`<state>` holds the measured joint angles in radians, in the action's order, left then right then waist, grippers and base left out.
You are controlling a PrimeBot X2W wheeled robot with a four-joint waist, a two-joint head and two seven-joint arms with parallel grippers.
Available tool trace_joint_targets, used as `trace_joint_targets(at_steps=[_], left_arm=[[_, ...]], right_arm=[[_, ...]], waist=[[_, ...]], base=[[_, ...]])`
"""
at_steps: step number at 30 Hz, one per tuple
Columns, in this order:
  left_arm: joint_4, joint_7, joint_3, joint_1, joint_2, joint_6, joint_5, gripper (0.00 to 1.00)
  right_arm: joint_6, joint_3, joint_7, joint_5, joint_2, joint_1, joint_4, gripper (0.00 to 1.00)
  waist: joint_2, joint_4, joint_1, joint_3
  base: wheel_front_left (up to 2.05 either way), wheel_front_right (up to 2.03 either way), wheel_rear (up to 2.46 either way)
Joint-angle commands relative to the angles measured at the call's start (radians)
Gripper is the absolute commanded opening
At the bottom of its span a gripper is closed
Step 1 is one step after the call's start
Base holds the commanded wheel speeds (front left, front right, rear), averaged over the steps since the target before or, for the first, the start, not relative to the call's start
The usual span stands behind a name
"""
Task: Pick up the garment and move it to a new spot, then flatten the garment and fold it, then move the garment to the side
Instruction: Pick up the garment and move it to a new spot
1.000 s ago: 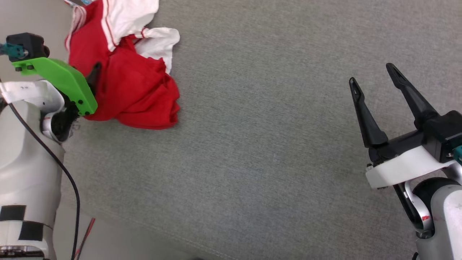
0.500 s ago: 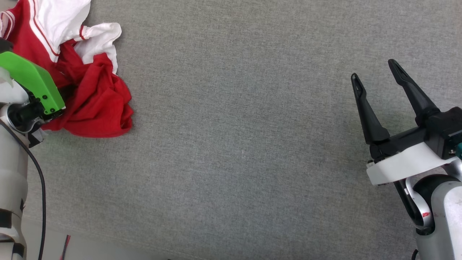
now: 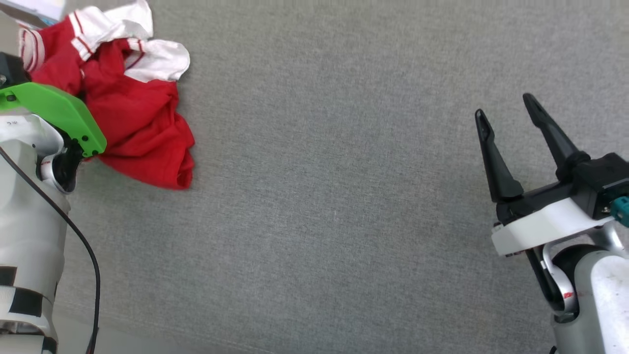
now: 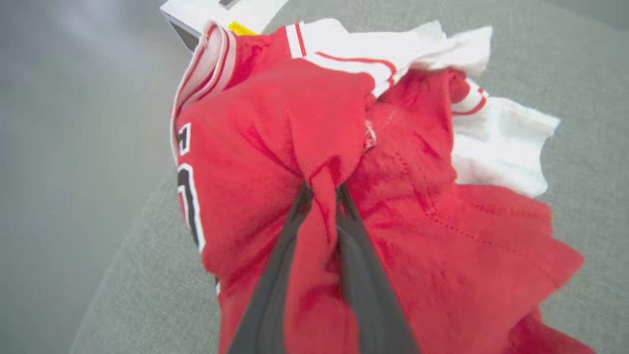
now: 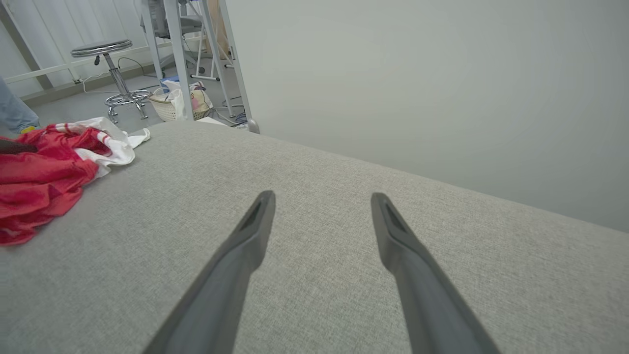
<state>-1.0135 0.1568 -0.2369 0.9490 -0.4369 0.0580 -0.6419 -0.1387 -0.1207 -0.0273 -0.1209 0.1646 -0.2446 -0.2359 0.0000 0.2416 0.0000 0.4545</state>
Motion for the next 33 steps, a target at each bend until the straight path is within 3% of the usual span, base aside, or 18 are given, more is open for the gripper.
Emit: trace_joint_targets(at_steps=[1,8,14,19,25,33], left_arm=[[0.013,-0.039,-0.006,0.004,0.001,-0.013,0.019,0.00],[0.077,-0.229,-0.046,0.008,0.016,-0.049,0.088,0.00],[0.156,-0.304,-0.078,0.011,0.056,-0.050,0.113,0.00],[0.251,-0.295,-0.122,-0.010,0.093,-0.021,0.121,0.00],[0.373,-0.234,-0.207,-0.107,0.202,0.014,0.102,0.00],[0.430,-0.168,-0.351,-0.310,0.312,0.052,0.068,0.00]], right_arm=[[0.008,0.006,0.013,-0.011,-0.008,0.013,0.011,1.00],[0.008,0.037,0.045,-0.018,-0.052,0.049,0.060,1.00],[0.008,0.066,0.058,-0.014,-0.075,0.078,0.079,1.00],[0.008,0.089,0.065,-0.013,-0.091,0.104,0.083,1.00],[0.008,0.124,0.072,-0.017,-0.107,0.134,0.079,1.00],[0.008,0.129,0.078,-0.025,-0.113,0.138,0.075,1.00]], waist=[[0.0000,0.006,0.0000,-0.072],[0.0000,-0.014,0.0000,-0.175],[0.0000,-0.071,0.0000,-0.236],[0.0000,-0.136,0.0000,-0.263],[0.0000,-0.203,0.0000,-0.267],[0.0000,-0.266,0.0000,-0.240]], base=[[0.00,0.00,0.00],[0.00,0.00,0.00],[0.00,0.00,0.00],[0.00,0.00,0.00],[0.00,0.00,0.00],[0.00,0.00,0.00]])
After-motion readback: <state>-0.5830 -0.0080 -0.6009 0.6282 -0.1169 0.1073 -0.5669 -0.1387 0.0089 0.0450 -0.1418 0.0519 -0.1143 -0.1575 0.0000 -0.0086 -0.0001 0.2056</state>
